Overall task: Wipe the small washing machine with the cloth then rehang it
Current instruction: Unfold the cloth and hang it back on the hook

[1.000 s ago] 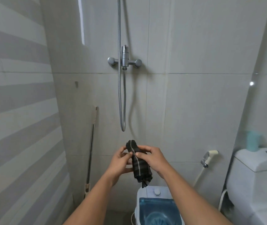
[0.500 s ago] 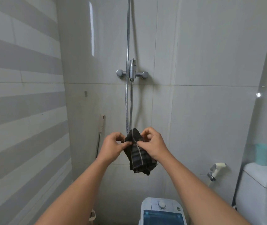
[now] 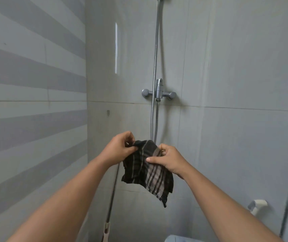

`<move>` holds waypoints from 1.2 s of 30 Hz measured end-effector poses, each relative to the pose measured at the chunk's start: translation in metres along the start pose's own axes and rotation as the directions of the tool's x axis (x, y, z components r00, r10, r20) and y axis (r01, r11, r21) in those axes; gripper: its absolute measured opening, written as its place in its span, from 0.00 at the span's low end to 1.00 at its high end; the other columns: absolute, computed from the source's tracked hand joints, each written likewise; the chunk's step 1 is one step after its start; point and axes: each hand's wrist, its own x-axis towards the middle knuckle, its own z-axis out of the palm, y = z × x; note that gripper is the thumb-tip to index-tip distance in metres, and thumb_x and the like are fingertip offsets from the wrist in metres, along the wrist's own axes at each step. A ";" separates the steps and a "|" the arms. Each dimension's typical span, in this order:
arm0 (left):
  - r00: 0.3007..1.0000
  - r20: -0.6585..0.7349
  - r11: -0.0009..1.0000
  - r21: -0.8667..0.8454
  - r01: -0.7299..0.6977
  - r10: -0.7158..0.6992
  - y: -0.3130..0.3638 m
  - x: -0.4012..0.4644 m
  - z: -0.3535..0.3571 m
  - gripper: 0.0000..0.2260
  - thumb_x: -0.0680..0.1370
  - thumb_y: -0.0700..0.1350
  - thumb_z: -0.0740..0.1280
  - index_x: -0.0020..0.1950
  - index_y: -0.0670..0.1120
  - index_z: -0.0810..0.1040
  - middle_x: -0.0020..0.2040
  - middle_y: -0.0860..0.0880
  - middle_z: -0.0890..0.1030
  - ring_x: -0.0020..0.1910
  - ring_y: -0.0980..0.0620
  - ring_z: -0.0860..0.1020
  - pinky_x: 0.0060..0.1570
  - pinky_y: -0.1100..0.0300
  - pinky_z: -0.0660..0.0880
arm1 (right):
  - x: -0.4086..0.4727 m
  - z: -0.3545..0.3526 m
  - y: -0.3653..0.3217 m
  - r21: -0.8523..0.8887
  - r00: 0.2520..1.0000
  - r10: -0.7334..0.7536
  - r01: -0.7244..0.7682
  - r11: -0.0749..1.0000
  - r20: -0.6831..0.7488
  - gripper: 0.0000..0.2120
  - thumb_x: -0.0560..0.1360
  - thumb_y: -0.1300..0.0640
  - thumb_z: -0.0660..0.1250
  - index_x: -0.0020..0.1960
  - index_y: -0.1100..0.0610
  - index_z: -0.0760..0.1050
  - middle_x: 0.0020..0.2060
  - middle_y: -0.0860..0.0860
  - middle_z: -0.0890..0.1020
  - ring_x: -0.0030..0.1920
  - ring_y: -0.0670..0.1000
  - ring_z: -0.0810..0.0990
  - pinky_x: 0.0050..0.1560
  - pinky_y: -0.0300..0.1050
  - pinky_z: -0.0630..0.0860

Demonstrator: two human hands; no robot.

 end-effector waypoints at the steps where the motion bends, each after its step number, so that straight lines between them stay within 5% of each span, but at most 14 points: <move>1: 1.000 -0.003 1.000 0.019 0.005 -0.005 -0.004 0.003 -0.011 0.08 0.70 0.47 0.72 0.42 0.53 0.73 0.40 0.51 0.81 0.38 0.51 0.80 0.38 0.51 0.78 | 0.005 0.005 -0.005 0.075 0.999 0.002 -0.005 0.997 0.032 0.20 0.69 0.57 0.81 0.56 0.62 0.78 0.45 0.54 0.88 0.43 0.48 0.87 0.43 0.38 0.81; 5: 0.999 -0.021 0.994 0.101 0.039 -0.037 -0.029 0.010 -0.052 0.14 0.75 0.46 0.70 0.57 0.62 0.73 0.47 0.56 0.81 0.46 0.56 0.80 0.47 0.57 0.79 | 0.036 0.025 -0.019 0.126 0.994 0.004 -0.017 0.992 0.106 0.14 0.75 0.53 0.76 0.57 0.57 0.81 0.48 0.54 0.88 0.47 0.49 0.88 0.43 0.36 0.80; 9: 0.996 -0.068 0.956 0.291 -0.035 0.058 -0.073 0.022 -0.082 0.18 0.77 0.48 0.67 0.65 0.62 0.75 0.51 0.64 0.78 0.52 0.62 0.77 0.57 0.59 0.76 | 0.095 0.052 -0.019 -0.119 0.992 -0.093 0.103 0.988 0.083 0.07 0.76 0.48 0.74 0.49 0.50 0.85 0.45 0.51 0.88 0.48 0.50 0.86 0.52 0.42 0.80; 13: 0.981 -0.088 0.879 0.464 -0.114 0.173 -0.119 0.052 -0.104 0.14 0.78 0.48 0.65 0.63 0.60 0.79 0.47 0.63 0.75 0.46 0.62 0.76 0.50 0.62 0.77 | 0.172 0.077 -0.022 -0.293 0.980 -0.193 0.200 0.935 0.053 0.06 0.76 0.48 0.74 0.43 0.49 0.85 0.38 0.45 0.85 0.39 0.38 0.80 0.44 0.37 0.74; 19: 0.933 -0.202 0.765 0.636 -0.105 0.296 -0.193 0.117 -0.109 0.14 0.79 0.49 0.61 0.64 0.58 0.77 0.50 0.61 0.75 0.41 0.59 0.78 0.40 0.66 0.74 | 0.284 0.112 -0.013 -0.451 0.927 -0.374 0.339 0.825 0.012 0.06 0.76 0.53 0.72 0.52 0.47 0.85 0.42 0.43 0.85 0.43 0.38 0.81 0.47 0.31 0.73; 22: 0.910 -0.180 0.617 0.780 -0.100 0.374 -0.230 0.157 -0.110 0.19 0.78 0.47 0.60 0.68 0.59 0.73 0.50 0.55 0.76 0.36 0.54 0.76 0.33 0.64 0.70 | 0.340 0.123 -0.014 -0.563 0.865 -0.501 0.421 0.711 0.014 0.07 0.77 0.52 0.70 0.54 0.45 0.84 0.48 0.44 0.85 0.49 0.44 0.81 0.53 0.41 0.76; 26: 0.886 -0.238 0.517 0.856 -0.003 0.399 -0.275 0.204 -0.116 0.21 0.76 0.42 0.66 0.68 0.58 0.75 0.48 0.53 0.77 0.34 0.51 0.75 0.30 0.62 0.66 | 0.404 0.138 -0.013 -0.674 0.792 -0.610 0.456 0.581 0.010 0.09 0.79 0.49 0.67 0.57 0.45 0.83 0.49 0.46 0.78 0.48 0.50 0.79 0.49 0.48 0.78; 30: 0.856 -0.347 0.599 0.799 0.055 0.383 -0.309 0.237 -0.105 0.23 0.75 0.42 0.66 0.69 0.58 0.73 0.48 0.52 0.74 0.40 0.52 0.75 0.31 0.60 0.71 | 0.446 0.157 -0.009 -0.822 0.724 -0.690 0.402 0.404 0.015 0.11 0.82 0.53 0.61 0.58 0.50 0.81 0.51 0.49 0.76 0.43 0.55 0.80 0.43 0.53 0.80; 36: 0.872 -0.445 0.891 0.454 0.022 0.205 -0.350 0.224 -0.058 0.24 0.77 0.45 0.58 0.70 0.65 0.70 0.46 0.58 0.72 0.44 0.59 0.74 0.42 0.61 0.76 | 0.436 0.171 0.032 -0.850 0.732 -0.677 0.401 0.342 0.072 0.12 0.83 0.48 0.58 0.62 0.47 0.76 0.50 0.47 0.74 0.38 0.53 0.79 0.39 0.52 0.79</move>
